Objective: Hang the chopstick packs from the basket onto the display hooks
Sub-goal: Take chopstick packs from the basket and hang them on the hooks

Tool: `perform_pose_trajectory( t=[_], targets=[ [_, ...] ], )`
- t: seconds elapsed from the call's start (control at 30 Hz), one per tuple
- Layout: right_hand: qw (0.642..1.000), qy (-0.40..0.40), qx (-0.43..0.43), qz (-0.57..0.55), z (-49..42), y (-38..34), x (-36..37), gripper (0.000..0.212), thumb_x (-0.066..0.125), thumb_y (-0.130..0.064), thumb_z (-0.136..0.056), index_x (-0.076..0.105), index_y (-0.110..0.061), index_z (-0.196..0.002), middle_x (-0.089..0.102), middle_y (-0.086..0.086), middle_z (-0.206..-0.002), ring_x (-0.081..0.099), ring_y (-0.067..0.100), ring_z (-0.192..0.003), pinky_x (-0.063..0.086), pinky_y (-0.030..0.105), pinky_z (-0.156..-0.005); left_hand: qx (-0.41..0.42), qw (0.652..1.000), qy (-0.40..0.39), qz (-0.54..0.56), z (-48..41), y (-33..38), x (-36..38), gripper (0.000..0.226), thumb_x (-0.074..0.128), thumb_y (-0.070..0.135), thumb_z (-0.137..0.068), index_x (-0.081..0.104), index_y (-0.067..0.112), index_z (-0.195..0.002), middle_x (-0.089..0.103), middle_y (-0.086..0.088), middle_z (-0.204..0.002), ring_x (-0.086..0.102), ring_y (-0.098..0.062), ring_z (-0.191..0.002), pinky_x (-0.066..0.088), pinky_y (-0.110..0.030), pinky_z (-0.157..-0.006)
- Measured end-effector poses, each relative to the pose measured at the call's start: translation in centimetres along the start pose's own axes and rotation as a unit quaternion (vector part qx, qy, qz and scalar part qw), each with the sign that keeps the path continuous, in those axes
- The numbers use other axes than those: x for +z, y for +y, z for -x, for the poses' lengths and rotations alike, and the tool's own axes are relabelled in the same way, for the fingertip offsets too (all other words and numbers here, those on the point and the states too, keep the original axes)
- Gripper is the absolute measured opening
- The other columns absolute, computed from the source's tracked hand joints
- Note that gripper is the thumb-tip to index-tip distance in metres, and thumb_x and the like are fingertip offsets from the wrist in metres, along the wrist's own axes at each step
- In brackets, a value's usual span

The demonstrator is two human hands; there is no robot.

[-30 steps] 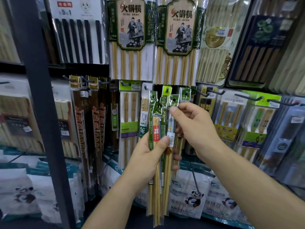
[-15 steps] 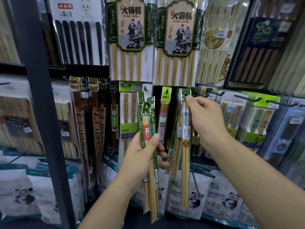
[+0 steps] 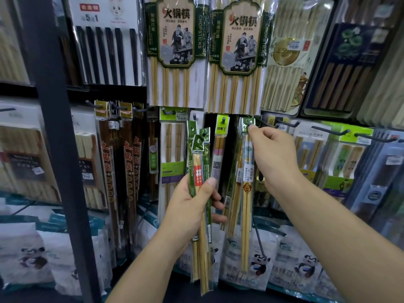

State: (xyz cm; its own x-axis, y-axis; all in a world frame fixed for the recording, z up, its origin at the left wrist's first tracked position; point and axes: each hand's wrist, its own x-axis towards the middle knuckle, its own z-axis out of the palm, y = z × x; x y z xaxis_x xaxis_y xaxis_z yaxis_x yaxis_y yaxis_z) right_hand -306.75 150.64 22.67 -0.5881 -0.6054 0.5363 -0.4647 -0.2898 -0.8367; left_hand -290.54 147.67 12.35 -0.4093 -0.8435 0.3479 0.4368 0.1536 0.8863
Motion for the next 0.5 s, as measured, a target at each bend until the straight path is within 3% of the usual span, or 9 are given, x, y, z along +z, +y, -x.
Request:
perform_pose_trajectory(
  t=[0.13, 0.23, 0.5],
  targets=[
    [0.999, 0.013, -0.016, 0.025, 0.5, 1.1, 0.0, 0.043, 0.063, -0.039, -0.098, 0.054, -0.013, -0.066, 0.040, -0.016, -0.043, 0.039, 0.002, -0.045, 0.042, 0.021, -0.066, 0.007, 1.000, -0.014, -0.009, 0.1, 0.3, 0.1, 0.012, 0.068, 0.036, -0.092, 0.067, 0.035, -0.081, 0.067, 0.001, -0.076, 0.067, -0.017, -0.067, 0.061, -0.037, -0.056],
    [0.999, 0.016, -0.016, 0.041, 0.7, 1.8, -0.2, 0.043, 0.064, -0.047, -0.096, 0.059, -0.013, -0.071, 0.046, -0.015, -0.048, 0.044, 0.003, -0.051, 0.043, 0.027, -0.063, 0.008, 1.000, -0.019, -0.004, 0.2, 0.4, 0.1, 0.008, 0.069, 0.040, -0.087, 0.067, 0.034, -0.083, 0.066, 0.000, -0.076, 0.066, -0.016, -0.067, 0.061, -0.037, -0.056],
    [0.996, 0.021, -0.041, 0.071, 0.2, 2.5, 0.3, 0.039, 0.063, -0.045, -0.097, 0.060, -0.015, -0.073, 0.049, -0.009, -0.059, 0.046, 0.002, -0.053, 0.037, 0.024, -0.059, 0.006, 1.000, -0.026, -0.008, 0.2, 0.4, 0.1, 0.009, 0.070, 0.043, -0.085, 0.068, 0.035, -0.084, 0.067, 0.000, -0.076, 0.067, -0.016, -0.067, 0.061, -0.037, -0.057]
  ],
)
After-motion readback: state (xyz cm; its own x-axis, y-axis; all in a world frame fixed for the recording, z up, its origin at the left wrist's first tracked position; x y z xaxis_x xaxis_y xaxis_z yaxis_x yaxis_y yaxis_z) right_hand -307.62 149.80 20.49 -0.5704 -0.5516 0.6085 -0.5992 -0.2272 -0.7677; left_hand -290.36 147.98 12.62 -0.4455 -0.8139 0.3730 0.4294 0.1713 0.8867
